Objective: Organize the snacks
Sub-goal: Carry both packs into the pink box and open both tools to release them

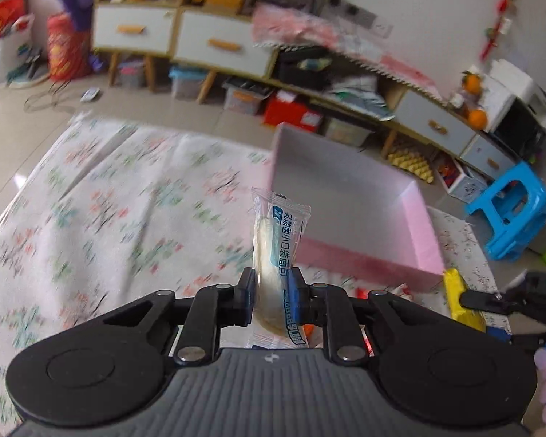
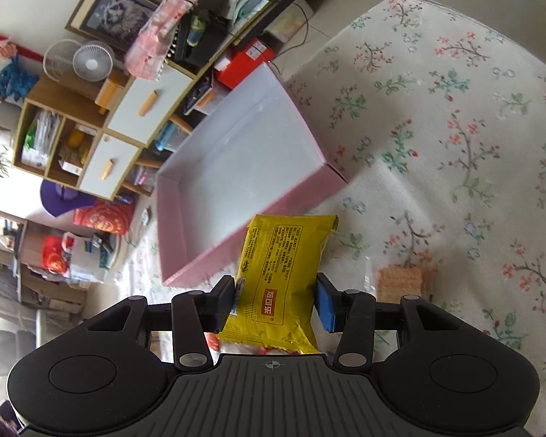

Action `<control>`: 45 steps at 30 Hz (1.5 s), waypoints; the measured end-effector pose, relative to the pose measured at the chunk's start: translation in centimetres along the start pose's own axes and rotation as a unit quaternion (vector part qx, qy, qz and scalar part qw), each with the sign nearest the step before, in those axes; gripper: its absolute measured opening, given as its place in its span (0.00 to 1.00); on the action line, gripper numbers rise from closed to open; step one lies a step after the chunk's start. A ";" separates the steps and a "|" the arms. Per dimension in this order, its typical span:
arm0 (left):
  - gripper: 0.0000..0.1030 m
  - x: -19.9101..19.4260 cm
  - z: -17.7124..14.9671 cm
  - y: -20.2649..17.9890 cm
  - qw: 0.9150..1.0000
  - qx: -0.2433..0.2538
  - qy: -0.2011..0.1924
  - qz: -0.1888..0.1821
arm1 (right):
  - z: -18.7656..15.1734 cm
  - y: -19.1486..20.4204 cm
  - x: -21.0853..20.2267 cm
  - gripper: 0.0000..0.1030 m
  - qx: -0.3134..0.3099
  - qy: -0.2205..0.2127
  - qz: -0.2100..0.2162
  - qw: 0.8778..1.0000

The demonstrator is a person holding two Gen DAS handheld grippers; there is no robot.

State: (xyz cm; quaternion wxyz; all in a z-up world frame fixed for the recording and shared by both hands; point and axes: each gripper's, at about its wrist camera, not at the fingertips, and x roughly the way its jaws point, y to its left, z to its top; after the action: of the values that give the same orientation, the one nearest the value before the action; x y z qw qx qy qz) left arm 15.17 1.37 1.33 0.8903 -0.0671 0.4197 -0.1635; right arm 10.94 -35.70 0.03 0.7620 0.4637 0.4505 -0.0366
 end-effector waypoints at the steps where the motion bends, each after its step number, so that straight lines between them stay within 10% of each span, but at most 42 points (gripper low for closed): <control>1: 0.16 0.4 0.5 -0.4 1.000 0.007 -0.003 -0.001 | 0.5 0.4 0.1 0.45 -0.005 -0.005 -0.001 1.000; 17: 0.16 9.7 3.5 -3.6 0.993 0.091 -0.062 -0.038 | 6.7 0.5 8.4 0.45 -0.059 -0.055 0.093 0.992; 27: 0.17 10.6 1.4 -3.1 0.986 0.152 -0.066 -0.024 | 5.6 2.4 10.7 0.45 -0.197 -0.093 0.001 0.976; 45: 0.16 9.0 1.2 -2.2 0.992 0.123 0.021 0.024 | 3.1 4.7 11.3 0.45 -0.286 -0.022 -0.040 0.957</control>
State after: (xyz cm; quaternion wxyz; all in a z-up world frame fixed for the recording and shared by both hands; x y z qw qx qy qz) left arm 20.91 -3.83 -3.88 0.8864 0.0570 0.4165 -0.1937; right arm 21.86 -31.23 -4.42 0.8705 0.2073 0.4432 0.0531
